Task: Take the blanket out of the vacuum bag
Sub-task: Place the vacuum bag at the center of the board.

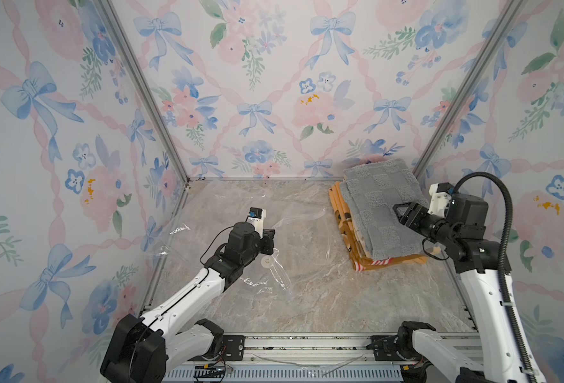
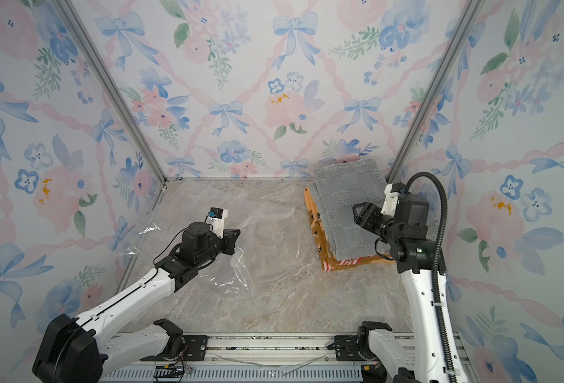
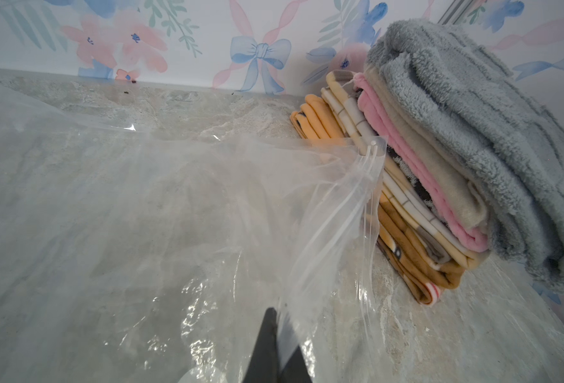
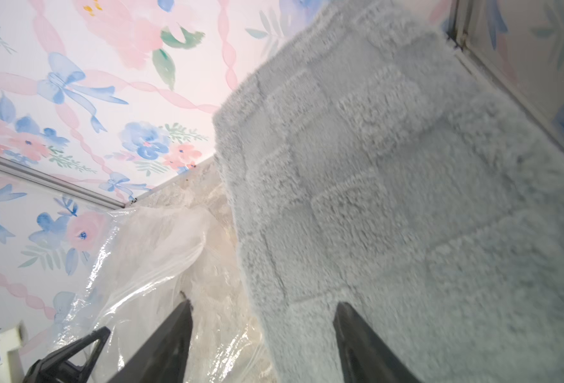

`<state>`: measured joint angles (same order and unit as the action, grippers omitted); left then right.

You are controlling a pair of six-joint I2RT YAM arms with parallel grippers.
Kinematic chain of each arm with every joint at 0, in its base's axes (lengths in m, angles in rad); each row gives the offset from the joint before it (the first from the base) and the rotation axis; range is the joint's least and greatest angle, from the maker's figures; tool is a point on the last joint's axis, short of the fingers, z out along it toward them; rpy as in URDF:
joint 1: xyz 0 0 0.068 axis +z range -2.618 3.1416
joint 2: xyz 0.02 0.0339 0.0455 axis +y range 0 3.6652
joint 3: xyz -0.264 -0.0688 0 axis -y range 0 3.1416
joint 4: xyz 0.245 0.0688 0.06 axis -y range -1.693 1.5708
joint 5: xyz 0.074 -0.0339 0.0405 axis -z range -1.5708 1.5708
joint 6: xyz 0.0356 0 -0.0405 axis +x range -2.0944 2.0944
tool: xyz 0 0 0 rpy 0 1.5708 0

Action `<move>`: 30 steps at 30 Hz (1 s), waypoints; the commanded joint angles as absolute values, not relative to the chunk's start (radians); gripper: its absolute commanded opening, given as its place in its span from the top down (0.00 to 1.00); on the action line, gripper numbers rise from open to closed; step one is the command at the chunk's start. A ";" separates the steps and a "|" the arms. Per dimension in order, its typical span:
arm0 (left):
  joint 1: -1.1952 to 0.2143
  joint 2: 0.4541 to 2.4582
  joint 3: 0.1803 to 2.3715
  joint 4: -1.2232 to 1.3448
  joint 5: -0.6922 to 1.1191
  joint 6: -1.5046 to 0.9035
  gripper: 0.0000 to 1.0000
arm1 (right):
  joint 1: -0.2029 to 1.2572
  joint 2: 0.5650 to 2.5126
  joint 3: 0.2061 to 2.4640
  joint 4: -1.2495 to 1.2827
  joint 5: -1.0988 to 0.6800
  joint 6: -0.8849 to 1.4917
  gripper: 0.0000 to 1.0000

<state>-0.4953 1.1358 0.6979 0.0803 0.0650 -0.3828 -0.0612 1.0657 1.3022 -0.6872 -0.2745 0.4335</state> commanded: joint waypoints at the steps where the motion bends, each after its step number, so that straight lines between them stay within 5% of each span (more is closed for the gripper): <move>1: -0.493 1.213 0.829 0.031 0.044 -0.300 1.00 | -0.045 1.238 1.402 -0.666 -0.224 0.357 0.31; 12: -0.457 1.658 1.194 -0.011 0.010 -0.232 1.00 | -0.076 1.834 1.803 -0.462 -0.245 0.222 0.32; 21: -0.455 1.809 1.335 -0.051 0.017 -0.225 0.99 | -0.183 2.186 1.999 -0.413 -0.340 0.306 0.37; 30: -0.452 1.781 1.422 -0.093 0.073 -0.154 0.67 | -0.190 2.253 2.114 -0.482 -0.264 0.304 0.37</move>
